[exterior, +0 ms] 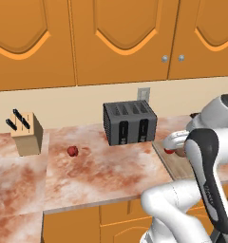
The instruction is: Place the avocado, onion, tomato, and bell pepper on the cutting board.
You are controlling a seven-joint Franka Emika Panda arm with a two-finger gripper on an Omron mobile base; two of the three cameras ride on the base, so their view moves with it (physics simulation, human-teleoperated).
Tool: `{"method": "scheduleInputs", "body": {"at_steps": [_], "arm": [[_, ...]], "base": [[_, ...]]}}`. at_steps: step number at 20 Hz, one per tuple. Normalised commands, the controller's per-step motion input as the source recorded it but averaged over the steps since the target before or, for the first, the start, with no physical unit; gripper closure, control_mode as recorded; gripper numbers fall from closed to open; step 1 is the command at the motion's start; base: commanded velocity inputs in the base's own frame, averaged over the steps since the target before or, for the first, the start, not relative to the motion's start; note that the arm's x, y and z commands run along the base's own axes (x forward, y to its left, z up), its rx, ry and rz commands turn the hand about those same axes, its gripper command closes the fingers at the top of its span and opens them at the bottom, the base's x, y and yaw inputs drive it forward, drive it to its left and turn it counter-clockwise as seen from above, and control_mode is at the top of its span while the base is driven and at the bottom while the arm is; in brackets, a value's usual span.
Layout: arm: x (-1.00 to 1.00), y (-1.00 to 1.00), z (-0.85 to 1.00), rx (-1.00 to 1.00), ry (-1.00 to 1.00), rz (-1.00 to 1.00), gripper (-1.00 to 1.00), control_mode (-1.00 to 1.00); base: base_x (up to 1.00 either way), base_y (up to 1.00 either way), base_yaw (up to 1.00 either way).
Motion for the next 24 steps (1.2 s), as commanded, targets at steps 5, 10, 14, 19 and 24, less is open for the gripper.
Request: {"method": "scheduleInputs", "body": {"at_steps": [5,10,14,19,24], "arm": [[0.0,-0.75,-0.03,0.0,0.1,-0.07,1.0,-1.0],[0.03,-0.52,-0.11,0.0,0.14,-0.06,1.0,-1.0],[0.06,-0.41,-0.21,0.0,0.13,-0.05,1.0,-1.0],[0.09,-0.24,-0.4,-0.04,0.01,0.0,1.0,-1.0],[0.19,-0.15,-0.45,-0.09,0.0,0.0,1.0,-1.0]], "base": [[0.0,0.0,0.0],[0.0,0.0,0.0],[0.0,0.0,0.0],[0.0,0.0,0.0],[0.0,0.0,0.0]]}}
